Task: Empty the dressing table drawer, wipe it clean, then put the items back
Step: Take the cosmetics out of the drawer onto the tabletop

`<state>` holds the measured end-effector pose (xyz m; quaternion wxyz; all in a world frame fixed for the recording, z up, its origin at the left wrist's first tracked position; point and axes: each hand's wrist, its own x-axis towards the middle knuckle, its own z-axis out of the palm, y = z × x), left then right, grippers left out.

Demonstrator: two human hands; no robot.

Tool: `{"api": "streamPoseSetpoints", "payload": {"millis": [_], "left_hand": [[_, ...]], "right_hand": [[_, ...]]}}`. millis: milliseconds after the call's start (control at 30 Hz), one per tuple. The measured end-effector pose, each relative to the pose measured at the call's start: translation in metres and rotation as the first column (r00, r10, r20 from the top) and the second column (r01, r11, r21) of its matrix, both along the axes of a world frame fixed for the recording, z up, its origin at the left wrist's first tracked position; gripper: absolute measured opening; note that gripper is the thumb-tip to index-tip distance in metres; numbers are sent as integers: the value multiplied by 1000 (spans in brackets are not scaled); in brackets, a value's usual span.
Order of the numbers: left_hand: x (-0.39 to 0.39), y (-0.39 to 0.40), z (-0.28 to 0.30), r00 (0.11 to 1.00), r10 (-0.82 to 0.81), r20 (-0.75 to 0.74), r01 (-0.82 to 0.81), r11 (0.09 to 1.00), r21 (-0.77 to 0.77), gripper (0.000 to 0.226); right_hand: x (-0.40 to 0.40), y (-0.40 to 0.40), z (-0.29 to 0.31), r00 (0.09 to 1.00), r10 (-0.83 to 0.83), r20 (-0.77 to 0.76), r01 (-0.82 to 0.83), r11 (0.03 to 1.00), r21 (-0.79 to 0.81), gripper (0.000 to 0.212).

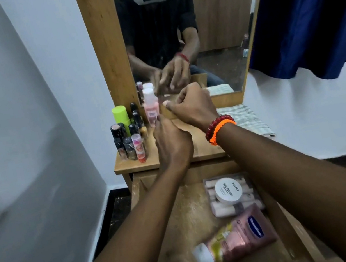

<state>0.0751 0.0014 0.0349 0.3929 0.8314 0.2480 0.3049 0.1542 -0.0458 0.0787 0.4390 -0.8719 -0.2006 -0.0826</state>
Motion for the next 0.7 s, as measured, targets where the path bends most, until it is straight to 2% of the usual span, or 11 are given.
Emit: {"api": "streamPoseSetpoints", "payload": {"millis": [67,100,133,200,267,333,400,533,700], "left_hand": [[-35,-7,3,991,-68,118,50,988,149,34],[-57,-12,3,979,-145,142,115,973,199,27],[-77,-16,0,968,-229,105,199,950,240,21],[-111,-19,-21,907,-371,-199,409,887,212,8],[-134,-20,-45,728,-457,-511,542,840,20,20],[-147,-17,-63,586,-467,-662,554,827,-94,43],[-156,-14,-67,505,-454,-734,572,813,-109,53],[-161,-11,-68,477,-440,-761,588,803,-96,56],[-161,-11,-68,485,-452,-749,587,803,-104,56]], "right_hand": [[-13,-27,-5,998,-59,31,59,998,-20,24],[-22,-42,-9,996,-77,38,79,996,-38,20],[-31,-58,-13,994,-101,40,103,993,-60,16],[-52,-89,-17,990,-139,4,138,979,-152,11],[-75,-113,-22,982,-153,-110,103,925,-366,10],[-95,-131,-32,957,-165,-238,2,826,-564,8],[-108,-141,-48,933,-177,-314,-71,764,-641,7],[-116,-153,-76,915,-190,-355,-119,714,-690,38],[-121,-158,-88,923,-179,-341,-104,737,-668,42]]}}
